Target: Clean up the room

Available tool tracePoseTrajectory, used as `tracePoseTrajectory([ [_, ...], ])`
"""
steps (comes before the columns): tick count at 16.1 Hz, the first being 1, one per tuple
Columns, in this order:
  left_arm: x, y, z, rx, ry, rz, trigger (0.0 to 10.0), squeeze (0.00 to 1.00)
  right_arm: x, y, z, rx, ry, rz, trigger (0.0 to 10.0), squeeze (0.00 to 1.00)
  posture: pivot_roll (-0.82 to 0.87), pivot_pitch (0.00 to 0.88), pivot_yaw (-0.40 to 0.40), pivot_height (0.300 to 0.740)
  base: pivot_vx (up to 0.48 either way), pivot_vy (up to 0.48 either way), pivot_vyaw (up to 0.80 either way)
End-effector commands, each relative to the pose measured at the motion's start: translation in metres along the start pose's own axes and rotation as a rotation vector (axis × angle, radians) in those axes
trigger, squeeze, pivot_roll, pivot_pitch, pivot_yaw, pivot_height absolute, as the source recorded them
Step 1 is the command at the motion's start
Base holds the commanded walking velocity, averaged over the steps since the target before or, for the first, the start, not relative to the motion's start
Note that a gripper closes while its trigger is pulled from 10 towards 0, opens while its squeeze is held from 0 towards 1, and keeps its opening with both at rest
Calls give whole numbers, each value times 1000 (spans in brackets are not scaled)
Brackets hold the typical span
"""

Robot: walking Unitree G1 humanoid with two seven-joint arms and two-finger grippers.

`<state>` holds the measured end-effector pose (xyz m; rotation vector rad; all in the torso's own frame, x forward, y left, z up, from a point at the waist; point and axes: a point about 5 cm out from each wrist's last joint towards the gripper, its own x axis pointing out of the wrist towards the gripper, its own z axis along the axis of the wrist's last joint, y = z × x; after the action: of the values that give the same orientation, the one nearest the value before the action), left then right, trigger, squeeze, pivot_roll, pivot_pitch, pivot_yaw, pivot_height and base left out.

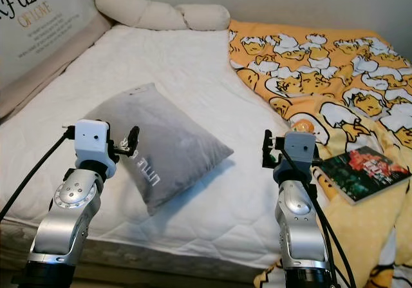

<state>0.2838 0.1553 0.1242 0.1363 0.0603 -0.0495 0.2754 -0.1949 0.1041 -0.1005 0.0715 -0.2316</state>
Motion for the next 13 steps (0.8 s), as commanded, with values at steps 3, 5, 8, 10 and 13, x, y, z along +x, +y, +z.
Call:
tracePoseTrajectory([
  [3, 2, -3, 3, 15, -11, -26, 10000, 0, 1, 0, -3, 10, 42, 5, 10000, 0, 40, 0, 12, 740, 0, 0, 0],
  [5, 1, -6, 7, 41, -25, -55, 10000, 0, 6, 0, -10, -16, 84, 29, 10000, 0, 52, 0, 5, 740, 0, 0, 0],
  [8, -4, -5, 11, 88, -33, -112, 10000, 0, 37, 0, -7, -42, 107, 38, 10000, 1000, 98, 21, 2, 740, 0, 0, 0],
  [10, -6, -2, 13, 134, -37, -134, 10000, 0, 61, -2, -1, -50, 119, 22, 10000, 1000, 126, 59, 2, 740, 0, 0, 0],
  [13, -14, 8, 25, 196, -51, -164, 10000, 0, 92, -20, 12, -104, 164, -110, 10000, 1000, 190, 159, 14, 740, 0, 0, 0],
])
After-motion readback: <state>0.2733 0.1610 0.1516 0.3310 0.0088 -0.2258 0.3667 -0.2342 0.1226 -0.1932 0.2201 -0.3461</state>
